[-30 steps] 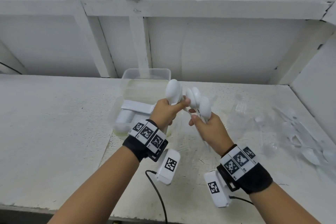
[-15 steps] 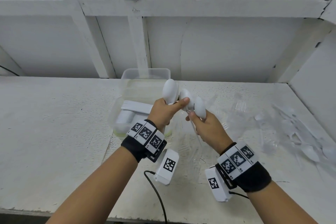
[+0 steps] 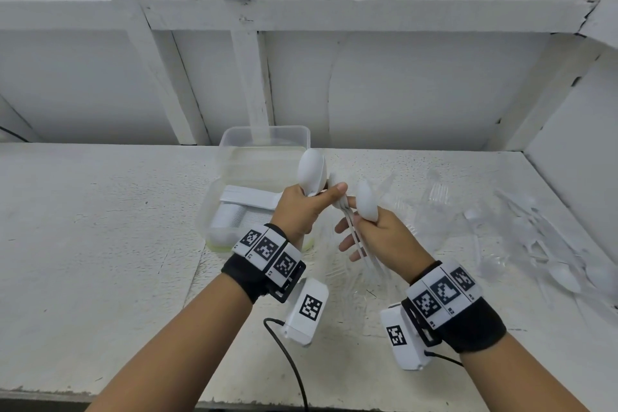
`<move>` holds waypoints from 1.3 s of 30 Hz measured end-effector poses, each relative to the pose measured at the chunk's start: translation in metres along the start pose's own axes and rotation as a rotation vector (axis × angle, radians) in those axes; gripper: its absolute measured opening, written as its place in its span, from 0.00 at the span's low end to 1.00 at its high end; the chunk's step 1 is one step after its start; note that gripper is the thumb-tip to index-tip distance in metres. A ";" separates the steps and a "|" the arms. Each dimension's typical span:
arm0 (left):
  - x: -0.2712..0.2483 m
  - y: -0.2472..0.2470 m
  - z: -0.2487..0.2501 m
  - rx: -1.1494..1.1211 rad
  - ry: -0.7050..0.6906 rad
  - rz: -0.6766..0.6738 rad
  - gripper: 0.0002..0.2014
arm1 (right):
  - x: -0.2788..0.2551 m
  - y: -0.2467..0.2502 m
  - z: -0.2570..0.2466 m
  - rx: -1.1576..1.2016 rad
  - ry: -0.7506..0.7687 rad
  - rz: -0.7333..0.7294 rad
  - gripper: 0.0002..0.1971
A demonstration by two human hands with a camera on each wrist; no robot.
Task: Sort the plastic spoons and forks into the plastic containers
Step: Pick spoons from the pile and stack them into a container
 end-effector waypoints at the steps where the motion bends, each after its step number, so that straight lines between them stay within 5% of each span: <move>1: 0.000 0.000 0.000 -0.001 0.006 -0.005 0.12 | 0.000 0.001 0.001 -0.013 -0.008 -0.012 0.13; 7: 0.001 0.004 -0.003 0.007 0.004 -0.007 0.17 | -0.003 0.016 0.002 -0.146 0.033 0.145 0.13; 9: 0.000 0.004 -0.002 0.016 -0.002 -0.011 0.17 | -0.003 0.016 0.001 -0.192 0.022 0.110 0.19; 14: -0.001 -0.001 0.001 0.003 0.014 -0.037 0.10 | 0.002 0.011 -0.003 -0.286 0.090 0.088 0.11; 23: 0.000 -0.007 -0.002 -0.110 0.002 -0.038 0.09 | 0.000 -0.004 0.004 -0.053 0.084 0.026 0.15; 28: -0.001 -0.005 0.002 0.028 -0.012 -0.035 0.10 | 0.001 0.000 0.006 -0.145 0.091 0.198 0.13; 33: -0.002 -0.004 -0.003 0.106 0.006 -0.029 0.28 | 0.003 0.014 -0.002 -0.084 0.121 0.383 0.16; 39: -0.001 -0.011 -0.006 0.004 -0.019 -0.047 0.14 | 0.015 0.010 -0.004 -0.101 0.111 0.371 0.14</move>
Point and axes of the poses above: each hand's wrist, its own x-axis towards the middle knuckle, its own y-axis out of the back of the hand, z = x × y, the point moved 2 cm from there along x, towards the middle knuckle, and after that the axes turned 13 degrees about -z, right-handed, at the moved point
